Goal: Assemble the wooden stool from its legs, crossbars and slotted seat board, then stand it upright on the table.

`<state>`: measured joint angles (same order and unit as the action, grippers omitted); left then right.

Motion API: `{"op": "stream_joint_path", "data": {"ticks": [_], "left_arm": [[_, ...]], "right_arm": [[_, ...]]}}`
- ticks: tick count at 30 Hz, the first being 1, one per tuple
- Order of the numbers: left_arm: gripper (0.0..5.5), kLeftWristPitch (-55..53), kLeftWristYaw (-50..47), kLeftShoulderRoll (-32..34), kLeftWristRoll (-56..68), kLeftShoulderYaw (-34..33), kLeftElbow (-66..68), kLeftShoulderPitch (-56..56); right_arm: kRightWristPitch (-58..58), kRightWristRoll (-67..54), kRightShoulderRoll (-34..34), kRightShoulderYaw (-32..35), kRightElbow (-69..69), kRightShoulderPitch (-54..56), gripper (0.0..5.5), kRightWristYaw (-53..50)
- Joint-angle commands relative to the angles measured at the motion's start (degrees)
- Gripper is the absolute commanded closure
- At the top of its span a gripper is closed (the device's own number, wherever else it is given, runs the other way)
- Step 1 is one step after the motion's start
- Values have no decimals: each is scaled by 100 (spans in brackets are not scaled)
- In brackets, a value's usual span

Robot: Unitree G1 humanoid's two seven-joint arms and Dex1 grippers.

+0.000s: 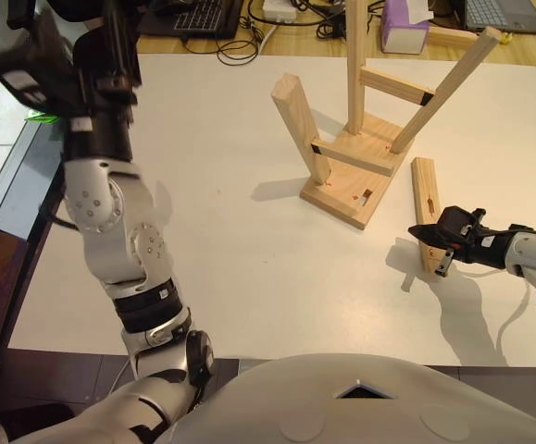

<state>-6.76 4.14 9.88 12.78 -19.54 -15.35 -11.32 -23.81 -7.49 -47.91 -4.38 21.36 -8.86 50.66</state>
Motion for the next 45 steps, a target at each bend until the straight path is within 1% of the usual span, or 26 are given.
{"op": "stream_joint_path", "data": {"ticks": [1,3,5,7,10,12,14,17,20,22,23,25,27,30,33,36,38,39,41,43,45], "left_arm": [[172,-254,17,100,-621,514,2250,-4],[172,-89,421,14,-1000,1211,3333,-408],[172,135,838,-217,-1224,1787,4263,-808],[172,208,1159,-447,-1455,2315,4829,-1031],[172,-46,1763,-491,-1744,3069,4639,-806],[172,-365,2088,-329,-1890,3453,4078,-400],[172,-693,2313,-158,-1918,3686,3394,10],[172,-1127,2335,-48,-1863,3727,2552,356],[172,-1339,2105,-7,-1840,3557,2144,504],[172,-1422,1965,11,-1814,3427,1952,580],[172,-1459,1888,-1,-1771,3340,1835,645],[170,-1519,1690,-55,-1721,3186,1610,814],[170,-1507,1523,-91,-1708,3091,1464,958],[170,-1493,1416,-115,-1669,3057,1265,1130],[170,-1465,1382,-146,-1607,3059,1147,1201],[170,-1449,1372,-138,-1572,3050,1132,1218],[170,-1438,1366,-124,-1562,3049,1133,1221],[170,-1431,1360,-121,-1558,3042,1140,1217],[170,-1357,1345,-117,-1542,3024,1185,1199],[170,-1290,1316,-120,-1529,2994,1206,1176],[170,-1265,1297,-116,-1517,2958,1193,1161]], "right_arm": [[-24,9,-215,-104,141,29,550,232],[-47,-19,-339,-99,236,-55,550,386],[-55,-14,-376,-141,277,-39,550,458],[-66,3,-383,-179,287,9,550,486],[-90,4,-463,-65,277,38,550,534],[-80,-8,-549,110,192,38,550,534],[-69,-35,-652,304,89,4,550,525],[-19,21,-831,575,-40,-151,550,528],[68,166,-1016,739,-125,-389,550,501],[93,123,-860,846,-158,-465,550,336],[66,57,-488,979,-241,-430,550,-29],[129,-74,305,1153,-292,-341,513,-769],[11,-448,974,1194,177,-610,473,-1171],[64,-550,1647,1116,737,-1086,420,-1695],[127,-202,2094,1198,786,-1282,378,-2451],[-429,-188,2299,1210,955,-1381,319,-2856],[-895,-330,2380,1181,1169,-1393,292,-2950],[-1220,-485,2453,1191,1283,-1292,267,-3002],[-1852,-839,2694,1342,1358,-897,232,-3185],[-2422,-1005,2879,1550,1156,-365,192,-3491],[-2847,-1010,3018,1691,854,103,164,-3837]]}}
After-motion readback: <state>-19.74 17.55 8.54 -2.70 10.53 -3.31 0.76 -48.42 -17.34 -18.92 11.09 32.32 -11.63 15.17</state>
